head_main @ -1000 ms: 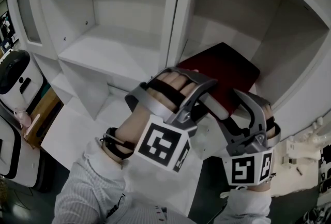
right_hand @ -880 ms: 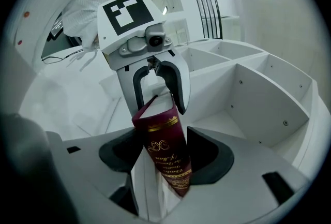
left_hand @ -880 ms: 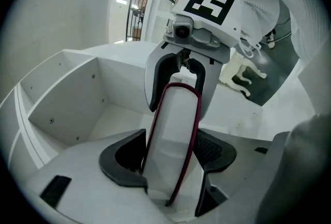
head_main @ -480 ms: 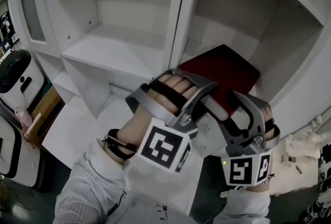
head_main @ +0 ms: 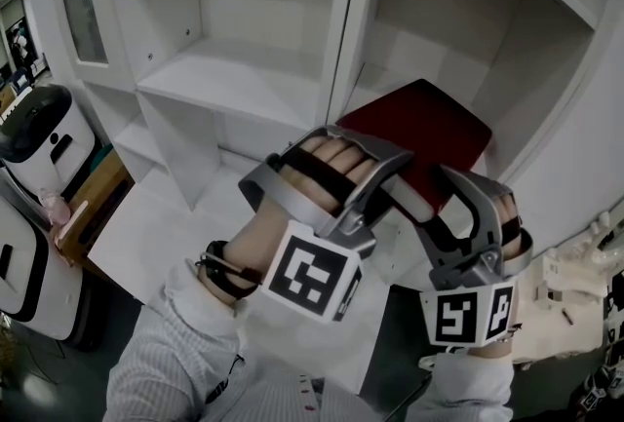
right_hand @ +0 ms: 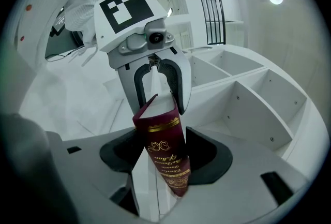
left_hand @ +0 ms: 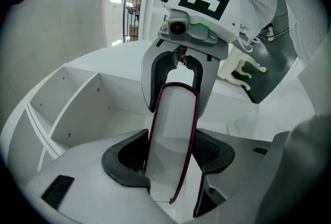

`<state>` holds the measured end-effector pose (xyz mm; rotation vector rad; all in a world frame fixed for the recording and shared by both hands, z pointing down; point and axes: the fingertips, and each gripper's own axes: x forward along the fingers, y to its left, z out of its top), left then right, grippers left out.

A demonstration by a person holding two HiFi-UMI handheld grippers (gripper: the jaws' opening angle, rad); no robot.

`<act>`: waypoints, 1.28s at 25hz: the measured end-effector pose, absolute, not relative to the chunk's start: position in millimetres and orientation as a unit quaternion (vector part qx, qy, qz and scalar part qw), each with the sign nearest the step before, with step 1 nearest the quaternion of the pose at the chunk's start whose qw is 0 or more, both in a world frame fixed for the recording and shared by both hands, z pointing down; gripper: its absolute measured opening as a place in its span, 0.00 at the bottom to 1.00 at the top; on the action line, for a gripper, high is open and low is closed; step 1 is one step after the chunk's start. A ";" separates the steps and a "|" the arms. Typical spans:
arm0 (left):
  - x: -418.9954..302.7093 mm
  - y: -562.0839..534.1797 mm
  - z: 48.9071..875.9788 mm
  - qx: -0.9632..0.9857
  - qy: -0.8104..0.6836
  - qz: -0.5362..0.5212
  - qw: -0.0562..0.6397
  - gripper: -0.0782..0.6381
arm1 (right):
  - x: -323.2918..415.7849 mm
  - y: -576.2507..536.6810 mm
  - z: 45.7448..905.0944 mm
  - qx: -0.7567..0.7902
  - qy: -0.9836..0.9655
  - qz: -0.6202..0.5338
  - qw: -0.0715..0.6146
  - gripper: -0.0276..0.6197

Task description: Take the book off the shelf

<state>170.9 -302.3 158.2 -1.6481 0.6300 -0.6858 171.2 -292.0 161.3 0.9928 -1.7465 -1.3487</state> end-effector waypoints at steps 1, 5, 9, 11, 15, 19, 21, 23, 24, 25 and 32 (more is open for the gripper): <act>170.4 -298.9 157.8 -0.705 0.273 -0.293 0.585 0.47 | 170.5 -289.1 162.0 0.383 -0.673 -0.524 0.354 0.42; 167.3 -283.9 159.5 -0.703 0.276 -0.295 0.586 0.47 | 167.6 -274.2 162.6 0.378 -0.673 -0.527 0.356 0.42; 162.7 -269.8 160.8 -0.701 0.272 -0.297 0.588 0.47 | 163.6 -259.6 162.7 0.380 -0.670 -0.529 0.355 0.42; 160.6 -262.3 162.0 -0.701 0.268 -0.297 0.590 0.47 | 161.6 -251.8 163.5 0.383 -0.669 -0.528 0.356 0.42; 152.8 -246.4 161.8 -0.703 0.260 -0.288 0.596 0.47 | 153.8 -236.3 163.2 0.389 -0.665 -0.525 0.363 0.42; 140.8 -231.5 160.0 -0.708 0.252 -0.272 0.601 0.47 | 140.6 -222.4 162.2 0.400 -0.655 -0.523 0.370 0.42; 133.2 -225.4 159.6 -0.708 0.247 -0.266 0.606 0.47 | 133.4 -216.0 161.7 0.409 -0.649 -0.522 0.373 0.42; 124.4 -220.2 160.4 -0.708 0.243 -0.264 0.608 0.47 | 124.7 -210.7 162.3 0.415 -0.644 -0.521 0.377 0.42; 120.1 -217.2 160.6 -0.709 0.240 -0.263 0.608 0.47 | 120.2 -207.9 162.6 0.416 -0.642 -0.519 0.381 0.42; 115.9 -213.8 161.0 -0.711 0.238 -0.261 0.608 0.47 | 116.1 -204.4 163.1 0.417 -0.641 -0.517 0.386 0.42; 84.0 -180.6 167.3 -0.714 0.227 -0.250 0.614 0.47 | 83.6 -171.6 169.2 0.431 -0.628 -0.511 0.398 0.42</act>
